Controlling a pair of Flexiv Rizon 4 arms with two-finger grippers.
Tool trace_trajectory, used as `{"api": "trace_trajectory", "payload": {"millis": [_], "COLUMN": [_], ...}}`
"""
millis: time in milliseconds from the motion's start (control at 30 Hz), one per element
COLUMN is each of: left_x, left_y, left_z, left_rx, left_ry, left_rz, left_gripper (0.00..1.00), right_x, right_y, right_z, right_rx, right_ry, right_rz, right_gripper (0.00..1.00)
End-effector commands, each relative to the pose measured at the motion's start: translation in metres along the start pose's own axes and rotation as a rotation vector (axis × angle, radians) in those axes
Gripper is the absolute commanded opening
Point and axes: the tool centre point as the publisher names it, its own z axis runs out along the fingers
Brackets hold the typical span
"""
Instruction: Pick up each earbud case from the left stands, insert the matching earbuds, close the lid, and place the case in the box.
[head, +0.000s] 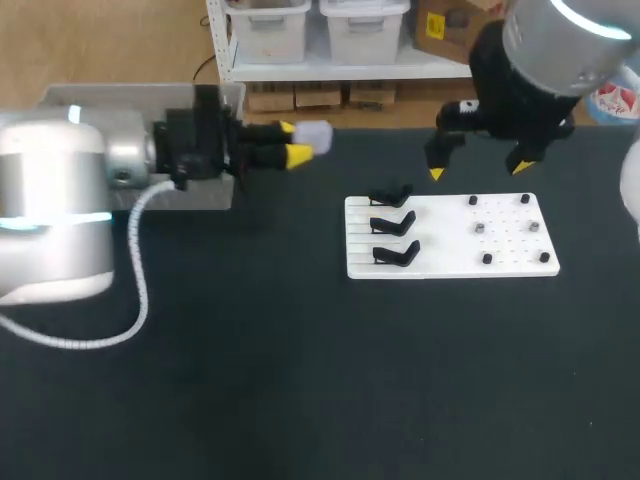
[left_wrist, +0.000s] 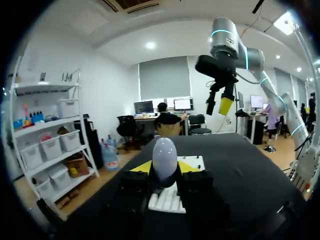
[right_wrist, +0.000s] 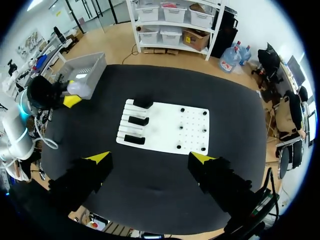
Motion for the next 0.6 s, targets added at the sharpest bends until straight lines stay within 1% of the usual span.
{"api": "trace_trajectory", "payload": {"millis": [33,100,133,167,200,233,267,300,333,367,433,533,600], "left_x": [-0.010,-0.003,0.000,0.008,0.014,0.021,0.024,0.033,0.036,0.041,0.048,0.059,0.069], "left_y": [0.015,0.035,0.040,0.052,0.060,0.070,0.074,0.084,0.088,0.096,0.105,0.119,0.132], "left_z": [-0.055,-0.074,-0.079,-0.089,-0.097,-0.105,-0.108,-0.118,-0.121,-0.129,-0.139,-0.153,-0.162], "left_rx": [-0.386,-0.455,-0.473,-0.512,-0.535,-0.549,-0.562,-0.584,-0.586,-0.606,-0.615,-0.641,-0.654], "left_ry": [0.045,0.070,0.091,0.127,0.123,0.152,0.172,0.152,0.147,0.161,0.151,0.172,0.205], "left_rz": [0.055,0.060,0.073,0.084,0.069,0.084,0.094,0.057,0.051,0.058,0.045,0.038,0.034], "left_gripper": [0.00,0.00,0.00,0.00,0.00,0.00,0.00,0.00,0.00,0.00,0.00,0.00,0.00], "right_x": [0.003,0.003,0.003,0.003,0.003,0.003,0.003,0.003,0.003,0.003,0.003,0.003,0.003], "right_y": [-0.001,-0.001,-0.001,-0.001,-0.001,-0.001,-0.001,-0.001,-0.001,-0.001,-0.001,-0.001,-0.001], "right_z": [0.001,0.001,0.001,0.001,0.001,0.001,0.001,0.001,0.001,0.001,0.001,0.001,0.001], "right_rx": [0.000,0.000,0.000,0.000,0.000,0.000,0.000,0.000,0.000,0.000,0.000,0.000,0.000], "right_ry": [-0.047,-0.047,-0.047,-0.047,-0.047,-0.047,-0.047,-0.047,-0.047,-0.047,-0.047,-0.047,-0.047], "right_rz": [0.002,0.002,0.002,0.002,0.002,0.002,0.002,0.002,0.002,0.002,0.002,0.002,0.002], "right_gripper": [1.00,1.00,1.00,1.00,1.00,1.00,1.00,1.00,1.00,1.00,1.00,1.00,1.00]}}
